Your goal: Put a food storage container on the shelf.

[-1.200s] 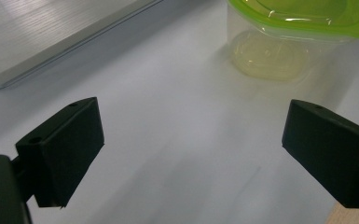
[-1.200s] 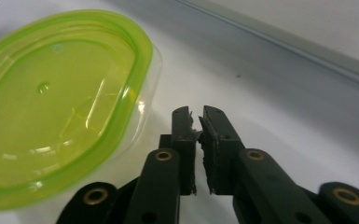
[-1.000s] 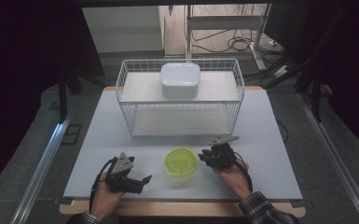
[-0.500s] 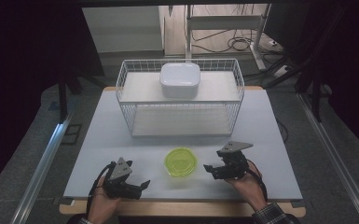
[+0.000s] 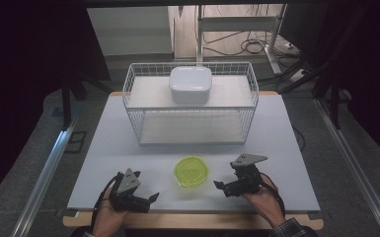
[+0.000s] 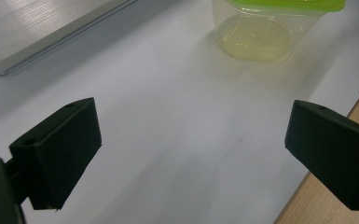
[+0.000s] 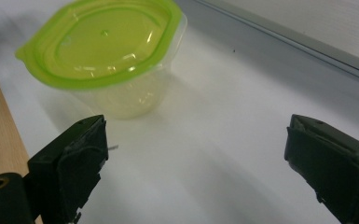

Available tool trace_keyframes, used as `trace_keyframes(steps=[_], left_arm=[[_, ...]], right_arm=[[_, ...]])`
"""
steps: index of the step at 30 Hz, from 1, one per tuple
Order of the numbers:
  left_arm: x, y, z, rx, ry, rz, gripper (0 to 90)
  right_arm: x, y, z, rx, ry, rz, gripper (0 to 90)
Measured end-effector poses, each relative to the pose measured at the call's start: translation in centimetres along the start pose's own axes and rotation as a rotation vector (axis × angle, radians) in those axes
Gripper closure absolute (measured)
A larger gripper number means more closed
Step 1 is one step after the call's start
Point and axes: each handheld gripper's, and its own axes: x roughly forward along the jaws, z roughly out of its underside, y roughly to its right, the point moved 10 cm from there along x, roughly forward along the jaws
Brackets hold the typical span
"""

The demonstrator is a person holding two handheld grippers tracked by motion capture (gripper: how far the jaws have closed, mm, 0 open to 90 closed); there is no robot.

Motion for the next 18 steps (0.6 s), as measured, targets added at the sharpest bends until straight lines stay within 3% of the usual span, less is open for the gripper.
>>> trace_keyframes(steps=[5,8,11,15,16,17,18], left_arm=[[0.0,0.0,0.0,0.005,0.004,-0.001,3.1],[0.2,0.1,0.0,0.011,-0.003,-0.003,3.0],[0.2,0.1,0.0,0.012,-0.005,-0.001,3.0],[0.2,0.2,0.0,0.012,-0.004,0.002,3.0],[0.2,0.2,0.1,0.013,-0.006,0.003,3.0],[0.2,0.2,0.1,0.013,-0.006,0.003,3.0],[0.2,0.2,0.1,0.015,-0.007,0.002,3.0]], right_arm=[[0.1,-0.4,-0.4,0.038,0.001,-0.027,4.0],[0.4,-0.8,-0.8,0.106,-0.033,-0.084,4.3],[0.5,-1.0,-1.0,0.126,-0.051,-0.096,7.9],[0.8,-1.2,-1.9,0.159,-0.054,-0.137,18.2],[0.9,-1.2,-2.5,0.181,-0.040,-0.159,24.4],[0.9,-1.2,-2.5,0.181,-0.040,-0.159,24.4],[1.1,-1.1,-3.0,0.192,-0.036,-0.169,30.7]])
